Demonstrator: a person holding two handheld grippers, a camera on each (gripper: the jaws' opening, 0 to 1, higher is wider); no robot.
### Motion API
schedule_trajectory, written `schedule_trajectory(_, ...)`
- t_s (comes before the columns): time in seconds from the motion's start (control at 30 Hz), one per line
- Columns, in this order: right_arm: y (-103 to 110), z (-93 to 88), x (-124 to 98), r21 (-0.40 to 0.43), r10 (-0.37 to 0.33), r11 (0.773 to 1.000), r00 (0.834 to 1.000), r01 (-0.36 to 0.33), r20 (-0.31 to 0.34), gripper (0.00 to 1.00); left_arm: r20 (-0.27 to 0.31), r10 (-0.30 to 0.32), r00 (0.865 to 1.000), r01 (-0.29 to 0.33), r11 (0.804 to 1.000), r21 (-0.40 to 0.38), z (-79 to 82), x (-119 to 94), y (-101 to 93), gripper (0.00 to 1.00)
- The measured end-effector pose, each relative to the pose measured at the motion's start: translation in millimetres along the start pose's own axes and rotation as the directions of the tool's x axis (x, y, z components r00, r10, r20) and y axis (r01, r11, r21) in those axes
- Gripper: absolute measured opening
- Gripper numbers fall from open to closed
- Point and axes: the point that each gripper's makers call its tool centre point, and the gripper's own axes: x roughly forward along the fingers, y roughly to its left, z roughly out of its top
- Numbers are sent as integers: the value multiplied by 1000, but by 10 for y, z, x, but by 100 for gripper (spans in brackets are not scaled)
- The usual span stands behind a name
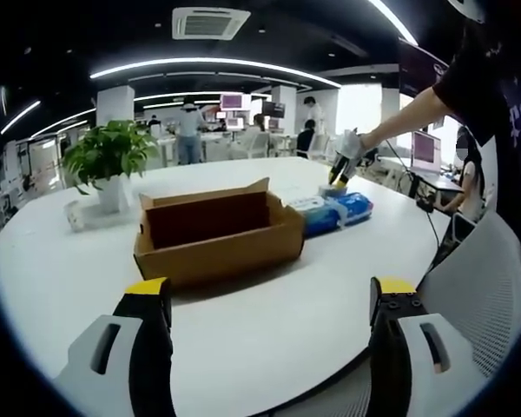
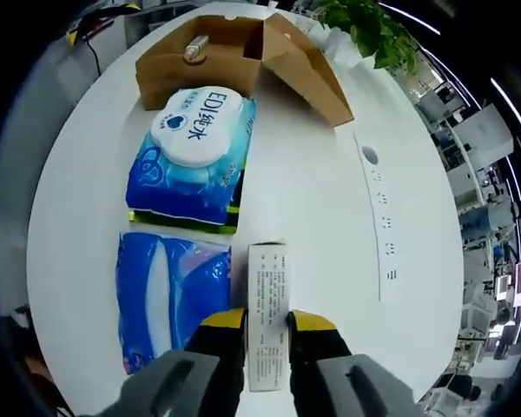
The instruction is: Operate the shoe box by opening the lid, removing the specified soft item, and placing it in the target area until the item is outside and the box remains undamaged.
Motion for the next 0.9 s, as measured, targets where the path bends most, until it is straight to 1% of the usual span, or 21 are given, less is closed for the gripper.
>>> schedule_trajectory(0.1, -2, 5, 0, -1, -7, 1000, 1000, 7, -6, 14, 0, 2, 1000, -2, 1000, -1, 0, -3, 4, 93)
schedule_trajectory(0.4, 15, 45, -8, 0, -1, 1000, 1000, 1, 6, 15, -4, 0, 1000, 0, 1000, -1, -10, -1, 4, 92)
schedule_trajectory(0.53, 1, 45, -1, -4, -11, 1000, 1000, 11, -3, 15, -2, 2, 1000, -2, 1000, -1, -6, -3, 7, 92)
schedule_trajectory(0.6, -7, 41, 3, 3, -15, 1000, 1000, 15, -10, 18, -2, 3, 1000, -3, 1000, 0, -4, -5, 11, 92)
schedule_trajectory(0.9, -53, 29, -6, 41, -27, 999, 1000, 27, -11, 20, -3, 3, 1000, -3, 1000, 4, -7, -11, 15, 92)
